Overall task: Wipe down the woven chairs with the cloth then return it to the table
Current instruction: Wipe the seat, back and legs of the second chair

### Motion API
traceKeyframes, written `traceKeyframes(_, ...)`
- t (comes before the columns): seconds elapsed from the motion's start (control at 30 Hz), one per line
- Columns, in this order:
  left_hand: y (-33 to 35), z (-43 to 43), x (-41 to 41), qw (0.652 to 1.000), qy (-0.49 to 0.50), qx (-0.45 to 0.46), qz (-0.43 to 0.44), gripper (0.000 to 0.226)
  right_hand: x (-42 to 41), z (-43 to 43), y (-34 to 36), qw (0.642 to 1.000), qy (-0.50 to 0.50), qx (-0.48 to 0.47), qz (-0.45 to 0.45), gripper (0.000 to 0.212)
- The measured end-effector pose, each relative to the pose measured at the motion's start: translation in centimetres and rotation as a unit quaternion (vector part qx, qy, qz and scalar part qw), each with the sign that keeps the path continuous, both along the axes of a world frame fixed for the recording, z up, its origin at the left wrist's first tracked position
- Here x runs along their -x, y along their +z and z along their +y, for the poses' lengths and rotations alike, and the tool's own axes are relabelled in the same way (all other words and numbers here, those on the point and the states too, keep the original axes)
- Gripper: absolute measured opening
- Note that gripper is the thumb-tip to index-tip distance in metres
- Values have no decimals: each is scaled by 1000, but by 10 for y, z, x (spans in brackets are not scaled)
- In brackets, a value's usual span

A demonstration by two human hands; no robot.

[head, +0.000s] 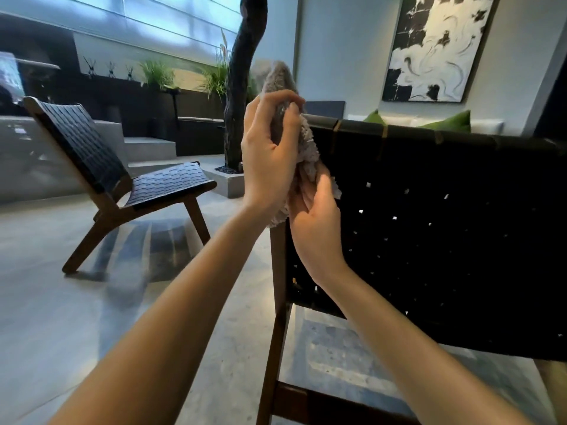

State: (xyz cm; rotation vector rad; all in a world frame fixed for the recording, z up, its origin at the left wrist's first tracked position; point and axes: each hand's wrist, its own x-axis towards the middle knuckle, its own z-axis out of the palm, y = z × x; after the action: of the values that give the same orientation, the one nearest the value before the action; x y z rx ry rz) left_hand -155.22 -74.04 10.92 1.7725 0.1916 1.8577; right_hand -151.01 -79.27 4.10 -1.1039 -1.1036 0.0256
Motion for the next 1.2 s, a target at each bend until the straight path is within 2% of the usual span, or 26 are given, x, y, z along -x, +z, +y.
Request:
traceKeyframes(0.2, -4, 11, -4, 999, -28, -20, -4, 18, -7, 7, -10, 997, -48, -2, -63, 59)
traceKeyframes(0.4, -15, 11, -11, 998, -35, -16, -53, 53, -11, 6, -18, 990, -89, 6, -113, 58)
traceKeyframes(0.53, -38, 12, -13, 999, -27, 4, -30, 55, -13, 7, -22, 984, -114, -4, -134, 49)
traceKeyframes(0.67, -78, 12, -18, 999, 9, 46, 2, 57, -20, 11, -36, 983, -134, -9, -128, 51)
traceKeyframes(0.8, -101, 17, -18, 997, -18, 69, 29, 58, -37, 18, -62, 988, -108, 5, -110, 53)
traceKeyframes(0.9, -131, 24, -16, 991, -51, 107, 70, 48, -48, 18, -86, 993, -69, 23, -89, 55)
traceKeyframes(0.97, -154, 31, -15, 986, -52, 123, 102, 41, -55, 20, -105, 994, -55, 37, -90, 49)
traceKeyframes(1.2, -238, 51, -21, 954, -72, 189, 223, 33, -73, 33, -173, 974, -106, 186, -71, 42)
